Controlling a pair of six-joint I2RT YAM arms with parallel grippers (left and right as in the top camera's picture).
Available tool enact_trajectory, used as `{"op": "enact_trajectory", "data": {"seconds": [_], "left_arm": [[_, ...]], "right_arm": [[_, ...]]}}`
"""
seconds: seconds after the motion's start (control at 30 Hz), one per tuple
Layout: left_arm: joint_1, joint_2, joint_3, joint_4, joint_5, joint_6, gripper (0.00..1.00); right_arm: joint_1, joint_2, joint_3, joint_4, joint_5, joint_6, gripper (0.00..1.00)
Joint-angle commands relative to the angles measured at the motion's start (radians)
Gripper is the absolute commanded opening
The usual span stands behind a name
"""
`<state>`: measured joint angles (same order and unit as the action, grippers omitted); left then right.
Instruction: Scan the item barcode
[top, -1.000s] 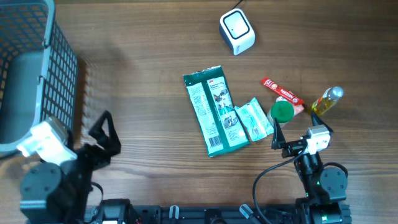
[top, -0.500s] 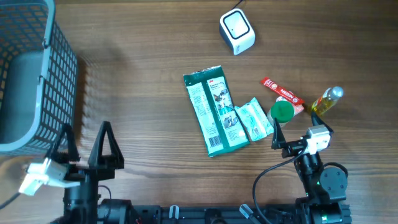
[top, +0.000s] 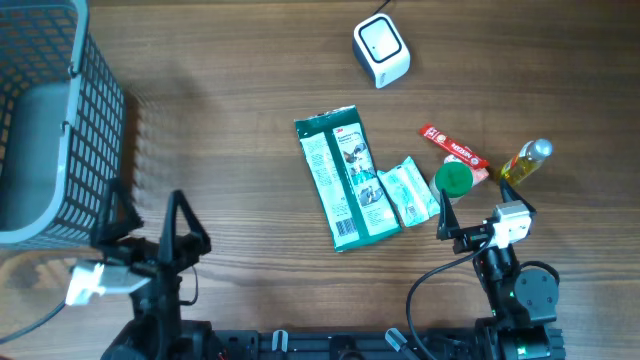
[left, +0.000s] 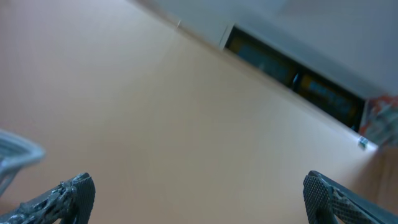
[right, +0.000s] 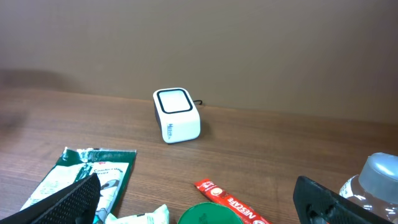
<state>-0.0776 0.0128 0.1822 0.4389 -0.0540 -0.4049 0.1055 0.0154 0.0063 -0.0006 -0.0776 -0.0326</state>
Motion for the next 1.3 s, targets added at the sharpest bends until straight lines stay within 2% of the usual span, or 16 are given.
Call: {"op": "enact_trajectory", "data": {"seconds": [0.0, 0.17, 0.37, 0.53, 0.63, 0.73, 1.27], "left_arm": [[0.005, -0.009, -0.094, 0.007, 0.0, 0.008, 1.0], [0.052, -0.009, -0.176, 0.005, 0.019, 0.005, 1.0], [0.058, -0.009, -0.177, -0.21, 0.014, 0.019, 1.0], [0.058, -0.009, -0.177, -0.394, 0.026, 0.135, 1.0], [0.058, -0.009, -0.177, -0.505, 0.098, 0.325, 1.0], [0.058, -0.01, -0.177, -0.515, 0.114, 0.402, 1.0], [0.058, -0.009, -0.177, -0.513, 0.116, 0.382, 1.0]], "right_arm": [[-0.005, -0.011, -0.001, 0.002, 0.016, -0.018, 1.0], [-0.005, -0.011, -0.001, 0.002, 0.016, -0.018, 1.0], [-0.005, -0.011, -0.001, 0.002, 0.016, -0.018, 1.0], [-0.005, -0.011, -0.001, 0.002, 0.016, -0.018, 1.0], [-0.005, -0.011, -0.001, 0.002, 0.016, -0.018, 1.0], [-0.005, -0.011, -0.001, 0.002, 0.016, -0.018, 1.0], [-0.005, -0.011, -0.001, 0.002, 0.016, -0.019, 1.0]]}}
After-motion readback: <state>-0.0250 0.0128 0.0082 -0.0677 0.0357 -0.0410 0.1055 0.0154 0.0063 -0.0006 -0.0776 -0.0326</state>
